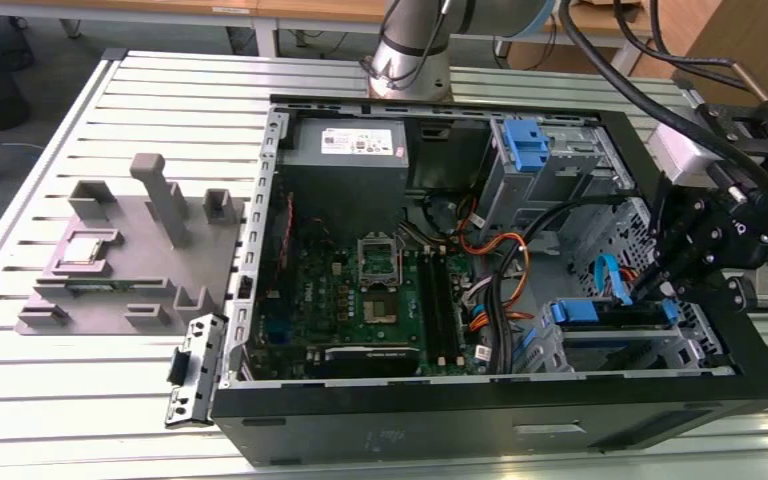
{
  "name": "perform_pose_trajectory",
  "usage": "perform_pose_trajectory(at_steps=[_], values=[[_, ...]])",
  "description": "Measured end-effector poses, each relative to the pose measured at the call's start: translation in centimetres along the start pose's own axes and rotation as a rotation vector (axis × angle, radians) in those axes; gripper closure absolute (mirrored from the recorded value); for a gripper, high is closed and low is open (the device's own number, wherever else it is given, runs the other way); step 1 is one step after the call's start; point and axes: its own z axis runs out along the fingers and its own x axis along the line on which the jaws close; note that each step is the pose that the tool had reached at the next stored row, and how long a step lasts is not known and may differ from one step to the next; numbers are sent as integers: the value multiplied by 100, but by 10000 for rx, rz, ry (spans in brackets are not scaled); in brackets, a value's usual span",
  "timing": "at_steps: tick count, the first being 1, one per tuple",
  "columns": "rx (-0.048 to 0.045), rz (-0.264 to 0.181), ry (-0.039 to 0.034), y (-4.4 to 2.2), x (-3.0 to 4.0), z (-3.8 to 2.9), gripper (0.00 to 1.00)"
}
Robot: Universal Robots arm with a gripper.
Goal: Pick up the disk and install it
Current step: 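Insert the second disk wire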
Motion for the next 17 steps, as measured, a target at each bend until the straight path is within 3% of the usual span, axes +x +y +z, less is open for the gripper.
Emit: perform_pose_trajectory(at_steps=[1,5,10,17], values=[[-5,1,1,0,0,0,84],[-277,7,13,-7,-1,1,84],[-306,8,14,-8,0,2,84],[-389,9,17,-107,-4,6,84]])
